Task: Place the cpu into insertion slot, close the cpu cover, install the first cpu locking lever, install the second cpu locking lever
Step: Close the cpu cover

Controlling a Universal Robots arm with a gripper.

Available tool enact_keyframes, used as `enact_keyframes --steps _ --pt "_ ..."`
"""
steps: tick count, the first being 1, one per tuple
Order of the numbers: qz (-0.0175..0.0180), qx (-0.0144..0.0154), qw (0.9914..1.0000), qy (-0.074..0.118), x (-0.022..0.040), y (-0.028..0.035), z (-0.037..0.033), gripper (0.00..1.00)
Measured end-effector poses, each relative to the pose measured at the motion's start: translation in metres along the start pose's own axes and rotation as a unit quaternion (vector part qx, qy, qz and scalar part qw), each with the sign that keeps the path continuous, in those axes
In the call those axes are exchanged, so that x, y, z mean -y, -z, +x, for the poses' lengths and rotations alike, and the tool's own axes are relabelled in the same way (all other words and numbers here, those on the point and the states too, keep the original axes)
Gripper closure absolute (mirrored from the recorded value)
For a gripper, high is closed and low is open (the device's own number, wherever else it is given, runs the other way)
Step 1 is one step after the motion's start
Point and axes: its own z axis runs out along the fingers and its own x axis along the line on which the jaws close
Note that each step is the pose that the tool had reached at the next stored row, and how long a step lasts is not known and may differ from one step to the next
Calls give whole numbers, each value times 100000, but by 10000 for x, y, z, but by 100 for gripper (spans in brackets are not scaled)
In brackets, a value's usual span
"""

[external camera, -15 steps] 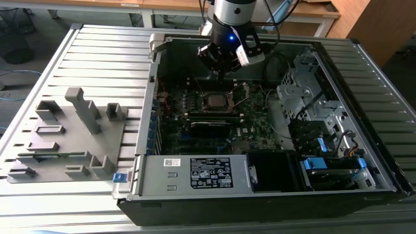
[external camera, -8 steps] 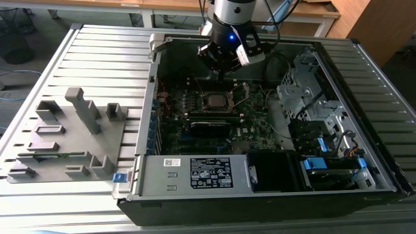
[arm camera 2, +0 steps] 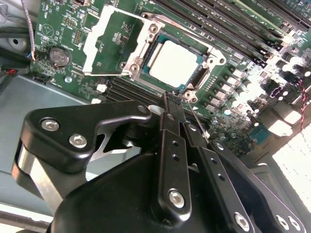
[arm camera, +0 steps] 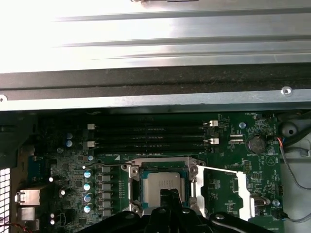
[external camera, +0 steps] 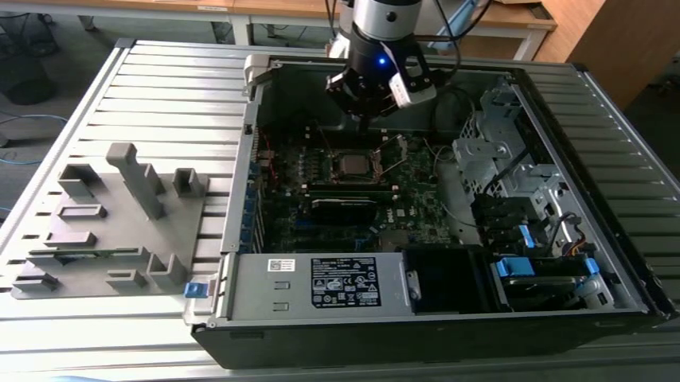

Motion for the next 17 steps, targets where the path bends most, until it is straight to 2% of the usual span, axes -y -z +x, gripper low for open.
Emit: enact_keyframes --steps 5,13,17 --pt "-2 2 100000 -2 -2 -2 -44 89" --pt "-5 3 100000 -1 -2 -2 -49 89" --pt "-1 2 100000 -3 -3 -1 -77 89"
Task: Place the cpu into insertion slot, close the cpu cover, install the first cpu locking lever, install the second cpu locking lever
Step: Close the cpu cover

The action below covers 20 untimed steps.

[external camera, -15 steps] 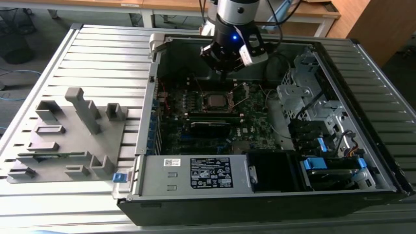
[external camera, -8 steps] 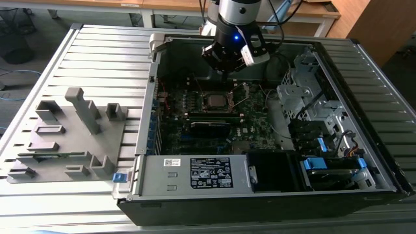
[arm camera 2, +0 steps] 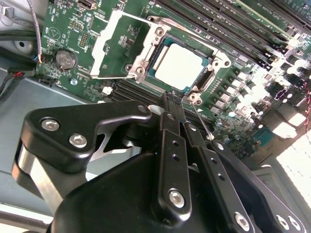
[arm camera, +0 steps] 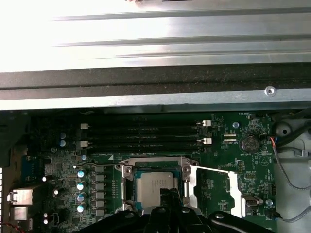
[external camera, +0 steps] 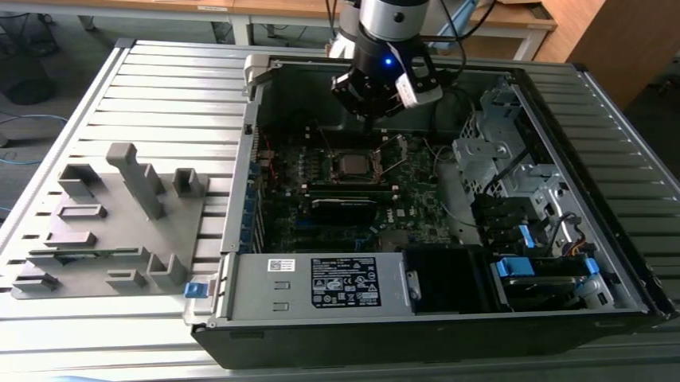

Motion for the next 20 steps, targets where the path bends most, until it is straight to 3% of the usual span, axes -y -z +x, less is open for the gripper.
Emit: enact_keyframes --steps 20 --pt "-3 0 100000 2 -15 0 -283 89"
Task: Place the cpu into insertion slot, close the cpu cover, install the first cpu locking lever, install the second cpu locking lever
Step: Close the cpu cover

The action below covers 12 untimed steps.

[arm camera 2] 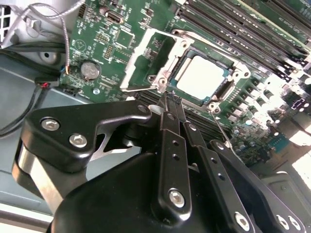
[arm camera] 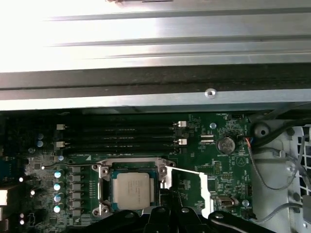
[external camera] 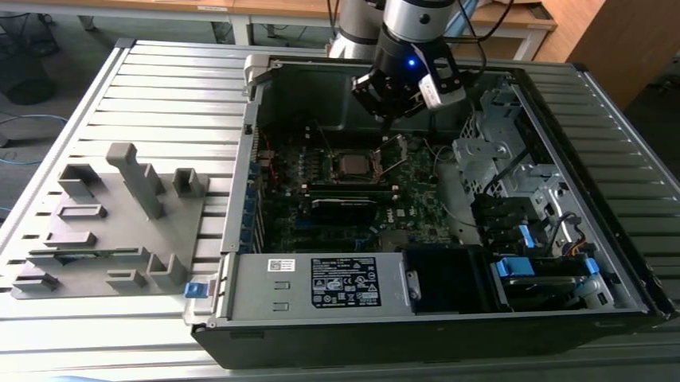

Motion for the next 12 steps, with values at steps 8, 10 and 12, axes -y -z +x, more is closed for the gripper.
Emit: enact_keyframes --steps 8,10,12 --pt "-1 1 100000 8 0 0 -8 89" --pt "-4 26 100000 13 0 0 -8 89" --pt "-12 107 100000 22 0 -1 -8 89"
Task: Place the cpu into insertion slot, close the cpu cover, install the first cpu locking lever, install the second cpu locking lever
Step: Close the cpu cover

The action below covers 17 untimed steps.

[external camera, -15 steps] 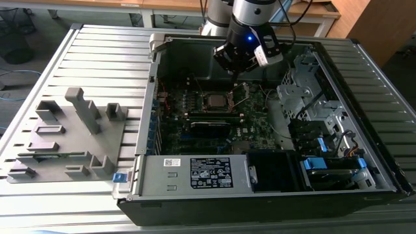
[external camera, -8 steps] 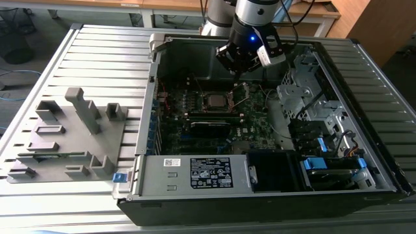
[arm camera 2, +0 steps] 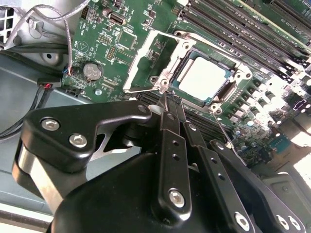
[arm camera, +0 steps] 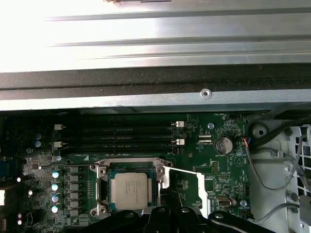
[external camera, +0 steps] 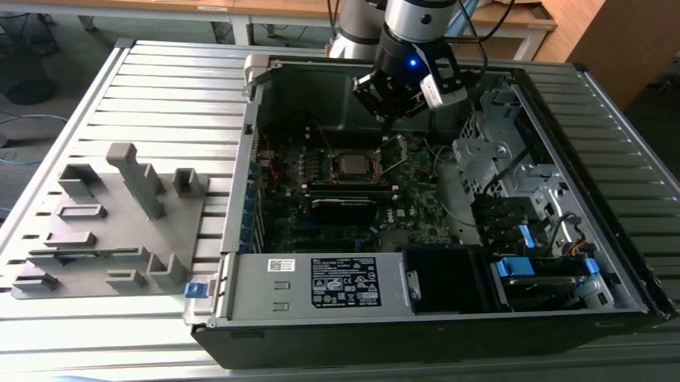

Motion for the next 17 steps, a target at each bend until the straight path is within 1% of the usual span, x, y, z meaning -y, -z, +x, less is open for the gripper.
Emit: enact_keyframes --steps 3,5,8,9,11,12,13,14,17 --pt "-19 249 100000 24 0 0 0 89" --pt "-58 517 99999 56 0 0 1 89" --pt "-159 1206 99992 164 0 -1 0 89" --pt "-210 1520 99988 218 0 -2 0 89" --pt "-287 2057 99978 321 0 -2 0 89" --pt "-324 2313 99972 375 0 -3 0 89" --pt "-354 2506 99967 422 0 -3 0 89" --pt "-375 2661 99963 462 0 -3 0 89" --pt "-370 2709 99961 489 0 -3 0 89"
